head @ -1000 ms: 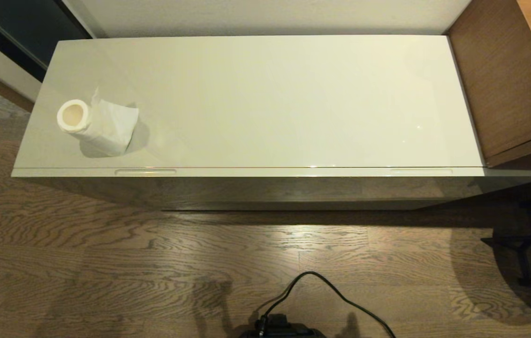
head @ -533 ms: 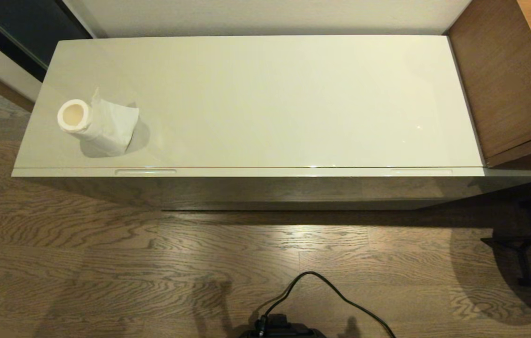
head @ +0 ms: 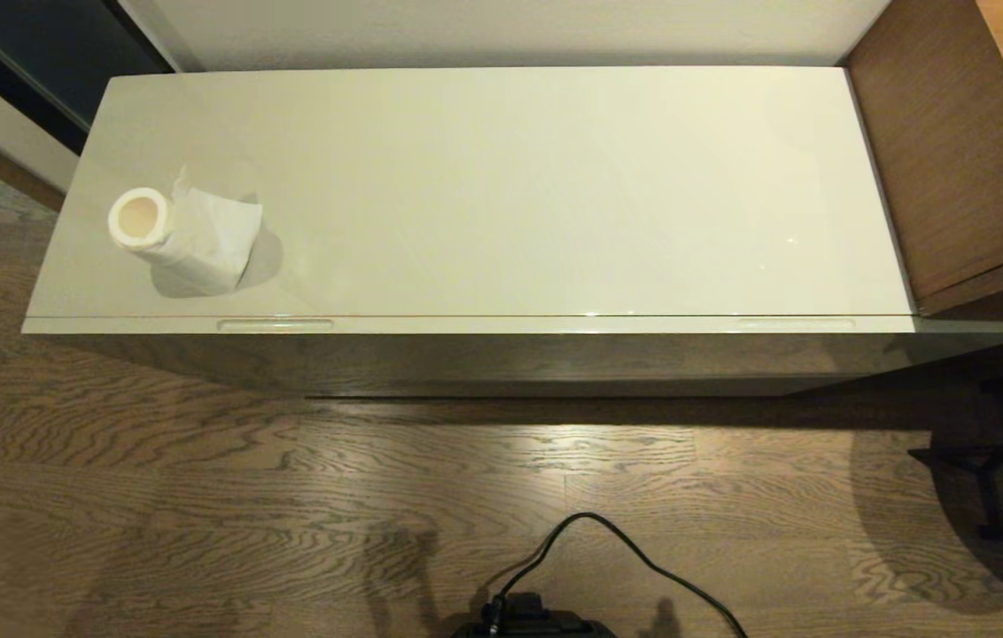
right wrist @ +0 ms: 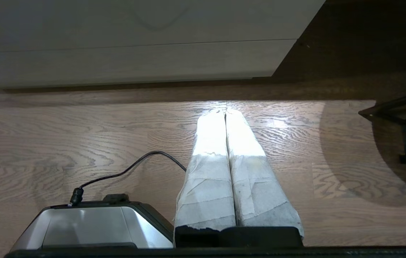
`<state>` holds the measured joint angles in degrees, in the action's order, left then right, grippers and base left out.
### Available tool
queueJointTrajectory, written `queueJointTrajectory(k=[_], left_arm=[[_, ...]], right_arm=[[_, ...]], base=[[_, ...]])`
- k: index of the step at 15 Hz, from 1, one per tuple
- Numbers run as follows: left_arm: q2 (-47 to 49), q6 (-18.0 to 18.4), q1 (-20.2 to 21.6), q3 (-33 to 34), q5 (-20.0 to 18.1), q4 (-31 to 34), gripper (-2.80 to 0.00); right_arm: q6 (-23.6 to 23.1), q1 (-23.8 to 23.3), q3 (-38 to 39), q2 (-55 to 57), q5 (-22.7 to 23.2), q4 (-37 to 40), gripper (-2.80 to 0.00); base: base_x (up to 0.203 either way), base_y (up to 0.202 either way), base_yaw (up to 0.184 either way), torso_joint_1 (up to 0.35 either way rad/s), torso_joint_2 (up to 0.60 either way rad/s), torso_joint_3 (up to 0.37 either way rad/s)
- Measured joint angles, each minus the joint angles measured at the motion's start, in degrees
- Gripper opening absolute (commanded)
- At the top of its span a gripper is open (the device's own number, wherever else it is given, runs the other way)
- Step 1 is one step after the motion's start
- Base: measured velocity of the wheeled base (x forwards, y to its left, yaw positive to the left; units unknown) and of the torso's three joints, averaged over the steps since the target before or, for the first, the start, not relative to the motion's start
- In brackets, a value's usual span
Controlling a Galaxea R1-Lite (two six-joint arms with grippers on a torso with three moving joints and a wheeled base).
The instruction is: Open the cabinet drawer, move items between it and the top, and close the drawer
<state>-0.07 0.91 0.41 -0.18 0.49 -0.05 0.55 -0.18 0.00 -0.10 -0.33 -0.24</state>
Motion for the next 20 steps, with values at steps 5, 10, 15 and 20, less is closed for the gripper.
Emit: queueJointTrajectory(k=[5, 10, 15, 20], left_arm=[[0.0, -0.81, 0.0, 0.13, -0.09, 0.54, -2.8], [0.0, -0.82, 0.0, 0.18, -0.09, 0.56, -2.8], [0.02, -0.83, 0.0, 0.18, -0.07, 0.56, -2.8], [0.02, -0.83, 0.0, 0.18, -0.07, 0.51, -2.8]], right_arm=[[0.39, 0.0, 0.0, 0.0, -0.02, 0.01, -2.8], [0.43, 0.0, 0.0, 0.0, 0.0, 0.0, -2.8], [0.43, 0.0, 0.0, 0.0, -0.02, 0.0, -2.8], [0.42, 0.0, 0.0, 0.02, -0.01, 0.0, -2.8]], base=[[0.0, 0.0, 0.0, 0.0, 0.0, 0.0], [0.0, 0.0, 0.0, 0.0, 0.0, 0.0], [0.0, 0.0, 0.0, 0.0, 0.0, 0.0], [0.0, 0.0, 0.0, 0.0, 0.0, 0.0]])
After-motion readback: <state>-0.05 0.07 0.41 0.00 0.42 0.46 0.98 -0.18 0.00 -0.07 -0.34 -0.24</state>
